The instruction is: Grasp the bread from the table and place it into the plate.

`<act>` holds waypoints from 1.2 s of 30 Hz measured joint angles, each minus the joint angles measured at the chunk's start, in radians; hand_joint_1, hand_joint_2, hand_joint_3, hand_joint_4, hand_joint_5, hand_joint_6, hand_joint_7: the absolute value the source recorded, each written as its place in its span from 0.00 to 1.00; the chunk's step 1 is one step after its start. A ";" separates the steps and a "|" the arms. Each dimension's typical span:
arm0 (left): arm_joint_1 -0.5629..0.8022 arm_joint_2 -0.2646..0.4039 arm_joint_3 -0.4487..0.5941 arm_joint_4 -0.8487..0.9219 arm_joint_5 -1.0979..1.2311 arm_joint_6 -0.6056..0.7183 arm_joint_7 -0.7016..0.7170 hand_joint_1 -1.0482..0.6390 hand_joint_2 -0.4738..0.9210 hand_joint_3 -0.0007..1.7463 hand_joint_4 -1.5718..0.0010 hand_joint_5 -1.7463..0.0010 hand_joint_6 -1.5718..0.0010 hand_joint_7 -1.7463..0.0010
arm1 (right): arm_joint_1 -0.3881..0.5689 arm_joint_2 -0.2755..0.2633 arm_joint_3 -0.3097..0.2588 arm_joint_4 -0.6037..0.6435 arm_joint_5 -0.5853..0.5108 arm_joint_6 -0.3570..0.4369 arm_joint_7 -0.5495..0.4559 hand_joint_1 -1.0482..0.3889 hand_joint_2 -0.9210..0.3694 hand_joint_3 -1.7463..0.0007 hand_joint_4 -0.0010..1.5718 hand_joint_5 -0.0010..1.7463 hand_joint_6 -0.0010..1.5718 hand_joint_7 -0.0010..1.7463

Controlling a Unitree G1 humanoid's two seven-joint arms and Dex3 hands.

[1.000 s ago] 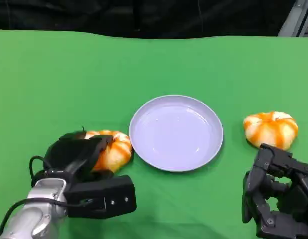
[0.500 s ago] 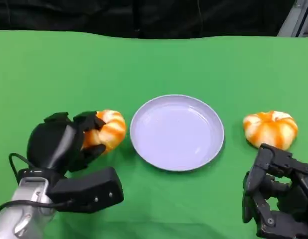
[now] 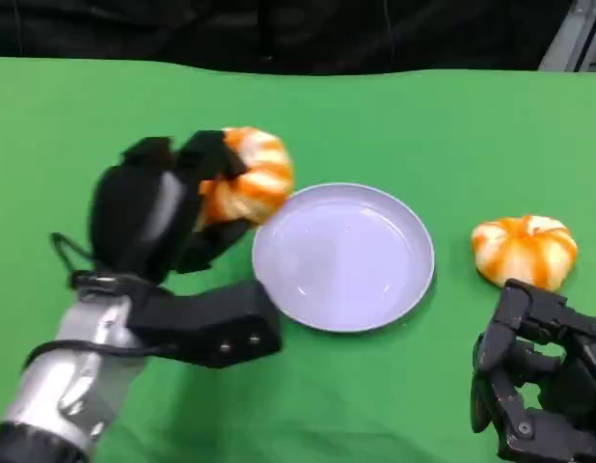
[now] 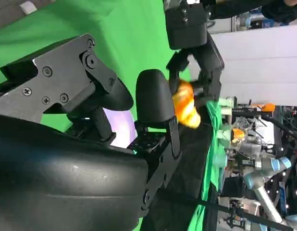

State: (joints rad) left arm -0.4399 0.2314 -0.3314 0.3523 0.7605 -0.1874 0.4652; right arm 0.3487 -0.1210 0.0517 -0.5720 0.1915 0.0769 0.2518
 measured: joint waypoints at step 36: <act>-0.300 -0.131 -0.180 0.587 -0.057 -0.198 -0.284 0.04 1.00 0.42 1.00 1.00 0.93 1.00 | 0.019 0.006 0.034 -0.015 -0.011 -0.027 -0.016 0.69 0.26 0.29 0.55 1.00 0.43 0.97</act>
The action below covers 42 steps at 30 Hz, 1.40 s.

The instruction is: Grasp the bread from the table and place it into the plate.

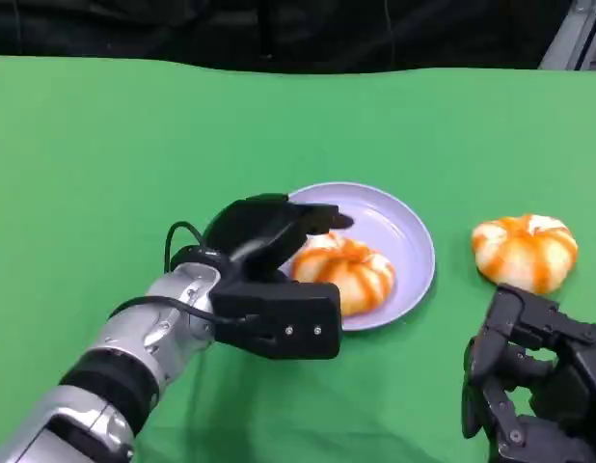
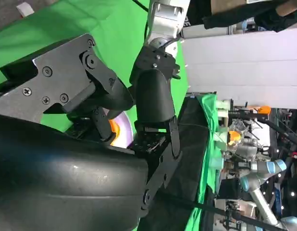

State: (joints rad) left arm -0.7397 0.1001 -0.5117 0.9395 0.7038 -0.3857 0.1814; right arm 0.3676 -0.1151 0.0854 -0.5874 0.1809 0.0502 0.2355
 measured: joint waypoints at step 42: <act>0.963 0.001 0.670 -1.548 -1.404 0.996 -0.501 0.57 0.77 0.78 0.39 0.00 0.53 0.00 | -0.039 -0.019 -0.042 0.068 0.012 -0.010 0.030 0.72 0.26 0.29 0.54 1.00 0.43 0.96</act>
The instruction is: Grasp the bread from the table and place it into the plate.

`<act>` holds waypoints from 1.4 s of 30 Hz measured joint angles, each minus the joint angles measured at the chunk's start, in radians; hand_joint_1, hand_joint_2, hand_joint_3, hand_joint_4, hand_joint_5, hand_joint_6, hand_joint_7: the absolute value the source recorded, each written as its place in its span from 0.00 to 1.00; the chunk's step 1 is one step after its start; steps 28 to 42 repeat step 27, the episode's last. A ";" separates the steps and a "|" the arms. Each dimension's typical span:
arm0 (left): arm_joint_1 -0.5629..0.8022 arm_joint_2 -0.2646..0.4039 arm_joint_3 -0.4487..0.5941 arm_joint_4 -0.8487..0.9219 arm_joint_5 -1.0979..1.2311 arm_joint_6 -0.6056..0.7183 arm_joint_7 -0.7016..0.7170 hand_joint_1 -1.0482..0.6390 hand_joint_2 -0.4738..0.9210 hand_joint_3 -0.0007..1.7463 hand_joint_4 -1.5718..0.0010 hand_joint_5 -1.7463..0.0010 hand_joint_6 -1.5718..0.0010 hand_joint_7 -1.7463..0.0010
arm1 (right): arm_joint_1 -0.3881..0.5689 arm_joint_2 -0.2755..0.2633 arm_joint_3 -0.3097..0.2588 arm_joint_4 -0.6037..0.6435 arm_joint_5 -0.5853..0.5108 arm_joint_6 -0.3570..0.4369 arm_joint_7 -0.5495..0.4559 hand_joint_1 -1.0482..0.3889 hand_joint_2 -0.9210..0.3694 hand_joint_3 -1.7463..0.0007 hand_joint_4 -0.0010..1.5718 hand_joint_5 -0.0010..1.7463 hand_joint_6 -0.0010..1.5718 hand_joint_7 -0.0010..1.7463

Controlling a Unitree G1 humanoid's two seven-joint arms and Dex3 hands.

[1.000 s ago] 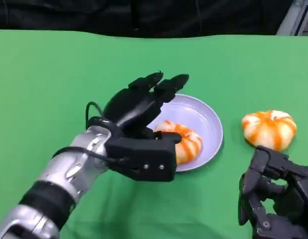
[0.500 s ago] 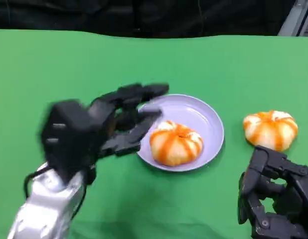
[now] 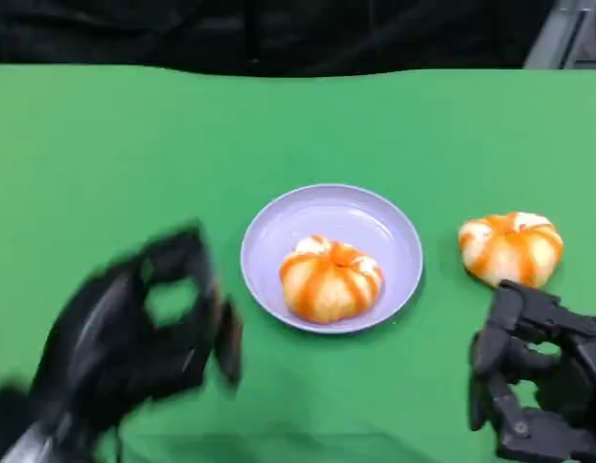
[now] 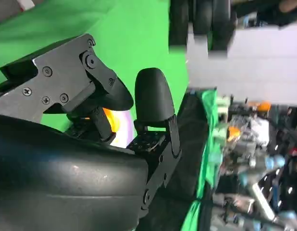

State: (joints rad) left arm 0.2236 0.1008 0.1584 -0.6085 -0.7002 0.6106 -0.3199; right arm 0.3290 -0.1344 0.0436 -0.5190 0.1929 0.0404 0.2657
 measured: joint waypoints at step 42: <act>0.105 0.037 0.090 0.149 -0.110 -0.100 -0.084 0.60 0.76 0.87 0.35 0.00 0.51 0.00 | -0.051 -0.013 -0.043 0.097 0.037 -0.020 0.037 0.70 0.30 0.26 0.56 1.00 0.43 0.99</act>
